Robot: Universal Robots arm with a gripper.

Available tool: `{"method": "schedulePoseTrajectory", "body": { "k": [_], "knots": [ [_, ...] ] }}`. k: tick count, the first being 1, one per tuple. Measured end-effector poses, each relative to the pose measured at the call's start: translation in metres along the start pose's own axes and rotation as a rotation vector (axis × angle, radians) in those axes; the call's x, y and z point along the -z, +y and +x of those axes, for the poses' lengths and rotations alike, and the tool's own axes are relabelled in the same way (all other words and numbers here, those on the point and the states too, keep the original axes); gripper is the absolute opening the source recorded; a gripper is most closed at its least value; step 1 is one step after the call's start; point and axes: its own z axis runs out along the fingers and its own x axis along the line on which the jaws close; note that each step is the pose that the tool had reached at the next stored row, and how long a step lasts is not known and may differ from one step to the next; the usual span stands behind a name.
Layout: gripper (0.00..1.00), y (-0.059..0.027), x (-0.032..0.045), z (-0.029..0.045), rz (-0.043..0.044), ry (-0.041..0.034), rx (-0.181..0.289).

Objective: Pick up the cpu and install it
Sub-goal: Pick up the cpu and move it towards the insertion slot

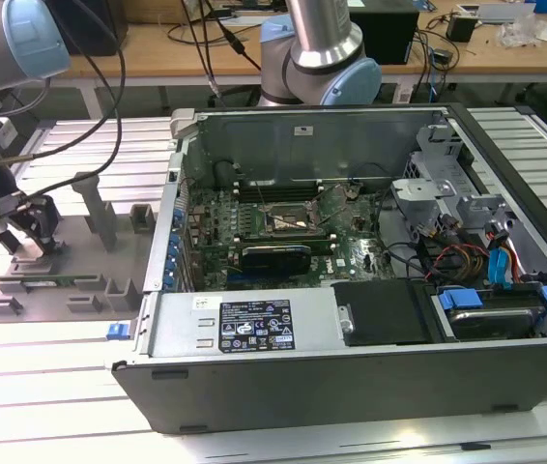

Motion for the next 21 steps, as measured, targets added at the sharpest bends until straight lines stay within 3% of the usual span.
{"method": "schedulePoseTrajectory", "body": {
  "k": [5,10,15,17,21],
  "knots": [
    [0.55,0.0002,0.0044,-0.0001,0.0000,0.0001,0.000],
    [0.55,0.0009,0.0207,-0.0007,0.0000,0.0000,0.000],
    [0.55,0.0019,0.0444,-0.0016,0.0000,0.0001,0.000],
    [0.55,0.0025,0.0600,-0.0023,0.0000,0.0000,0.000],
    [0.55,0.0032,0.0745,-0.0029,0.0000,0.0000,0.000]
  ]
}}
